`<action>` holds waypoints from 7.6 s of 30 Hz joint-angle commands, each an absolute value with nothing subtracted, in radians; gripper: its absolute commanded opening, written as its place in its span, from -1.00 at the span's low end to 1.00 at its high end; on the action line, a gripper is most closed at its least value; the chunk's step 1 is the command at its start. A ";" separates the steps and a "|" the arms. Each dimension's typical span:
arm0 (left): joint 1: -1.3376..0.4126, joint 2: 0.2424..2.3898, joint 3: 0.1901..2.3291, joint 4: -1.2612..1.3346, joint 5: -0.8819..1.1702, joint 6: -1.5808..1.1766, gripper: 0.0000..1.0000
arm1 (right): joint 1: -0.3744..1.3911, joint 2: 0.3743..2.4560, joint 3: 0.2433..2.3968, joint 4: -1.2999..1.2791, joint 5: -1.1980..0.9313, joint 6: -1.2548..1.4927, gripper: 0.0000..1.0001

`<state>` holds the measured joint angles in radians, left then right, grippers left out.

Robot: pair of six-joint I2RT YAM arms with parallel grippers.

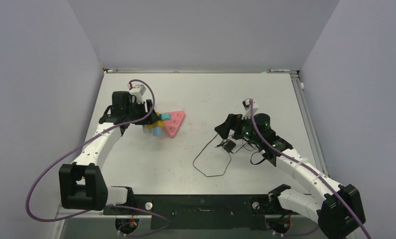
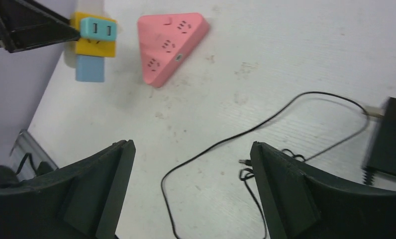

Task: Pull the plug off the socket
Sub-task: Pick up the socket from the center of the board, then remove the plug from the socket.

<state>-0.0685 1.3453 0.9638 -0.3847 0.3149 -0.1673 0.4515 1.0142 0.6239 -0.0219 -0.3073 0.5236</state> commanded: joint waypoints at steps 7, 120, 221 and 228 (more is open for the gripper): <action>-0.235 1.185 0.911 -0.122 0.602 -0.256 -0.36 | 0.677 1.164 0.722 0.253 -0.285 0.674 0.80; -0.363 1.393 0.949 -0.115 0.722 -0.385 0.95 | 0.809 1.213 0.632 0.563 -0.193 0.702 -0.89; -0.524 1.490 1.003 -0.192 0.587 -0.293 0.75 | 0.851 1.169 0.649 0.476 0.051 0.805 -0.89; -0.531 1.492 1.008 -0.198 0.584 -0.284 0.16 | 0.850 1.154 0.652 0.437 0.064 0.790 -0.89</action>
<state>-0.5232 1.4895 0.9558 -0.2142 0.5831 -0.3012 0.8394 1.1763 0.5854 0.3428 0.0540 0.7788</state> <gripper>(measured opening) 0.745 0.445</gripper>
